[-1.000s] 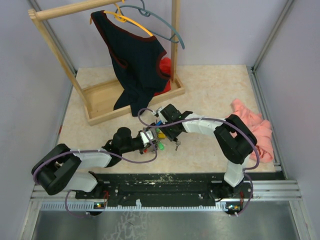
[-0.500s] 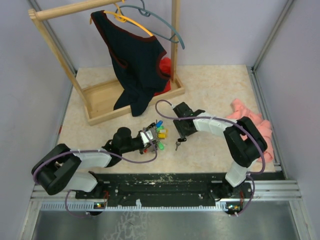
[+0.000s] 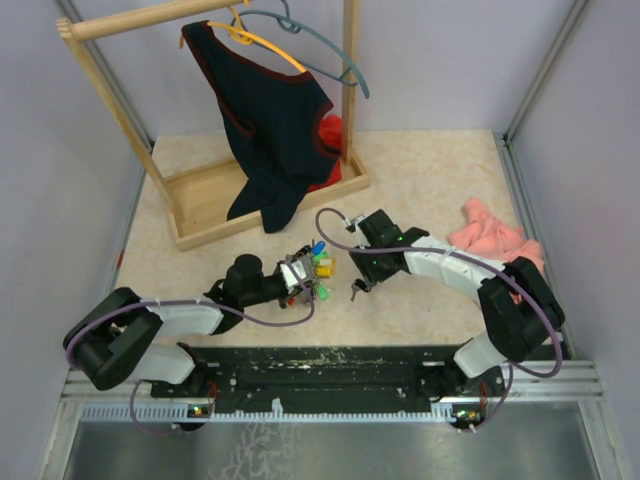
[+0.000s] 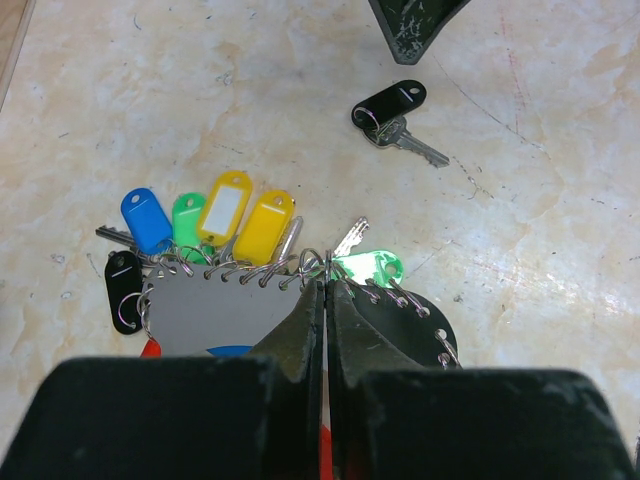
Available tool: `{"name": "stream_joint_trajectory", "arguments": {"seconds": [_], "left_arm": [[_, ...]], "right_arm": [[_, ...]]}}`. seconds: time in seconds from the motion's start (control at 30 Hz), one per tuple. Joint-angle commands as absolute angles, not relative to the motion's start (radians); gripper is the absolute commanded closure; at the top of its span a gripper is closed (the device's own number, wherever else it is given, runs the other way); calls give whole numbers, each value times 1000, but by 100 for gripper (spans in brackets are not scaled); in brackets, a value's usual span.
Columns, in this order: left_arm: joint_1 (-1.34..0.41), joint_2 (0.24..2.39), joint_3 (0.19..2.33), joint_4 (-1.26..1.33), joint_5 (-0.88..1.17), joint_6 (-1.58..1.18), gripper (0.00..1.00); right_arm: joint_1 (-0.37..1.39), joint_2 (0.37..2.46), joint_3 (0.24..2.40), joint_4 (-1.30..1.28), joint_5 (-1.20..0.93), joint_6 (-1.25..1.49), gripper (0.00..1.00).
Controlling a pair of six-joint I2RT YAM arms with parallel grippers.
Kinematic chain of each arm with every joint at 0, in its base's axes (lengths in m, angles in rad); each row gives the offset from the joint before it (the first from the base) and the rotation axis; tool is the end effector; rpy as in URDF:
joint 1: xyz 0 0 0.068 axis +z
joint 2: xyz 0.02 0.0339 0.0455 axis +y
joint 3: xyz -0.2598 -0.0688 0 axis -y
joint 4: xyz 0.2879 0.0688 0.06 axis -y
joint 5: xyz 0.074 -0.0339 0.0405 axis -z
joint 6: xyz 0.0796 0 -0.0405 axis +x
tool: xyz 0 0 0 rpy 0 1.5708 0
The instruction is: Put the keys on the keyring
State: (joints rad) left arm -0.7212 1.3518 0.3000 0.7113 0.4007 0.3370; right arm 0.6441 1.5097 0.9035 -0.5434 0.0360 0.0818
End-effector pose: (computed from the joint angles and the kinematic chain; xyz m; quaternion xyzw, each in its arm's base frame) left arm 0.2028 -0.2196 0.0977 0.5031 0.6329 -0.2675 0.5241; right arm 0.2718 0.2005 0.1180 -0.2677 0.9404 0.0578 0.2016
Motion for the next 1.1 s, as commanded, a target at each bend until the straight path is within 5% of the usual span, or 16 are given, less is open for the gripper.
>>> {"name": "stream_joint_trajectory", "arguments": {"seconds": [0.0, 1.07], "left_arm": [[-713, 1335, 300, 745, 414, 334, 99], [-713, 1324, 296, 747, 422, 337, 99]], "right_arm": [[650, 1483, 927, -458, -28, -108, 52], [648, 1626, 989, -465, -386, -977, 58]]}}
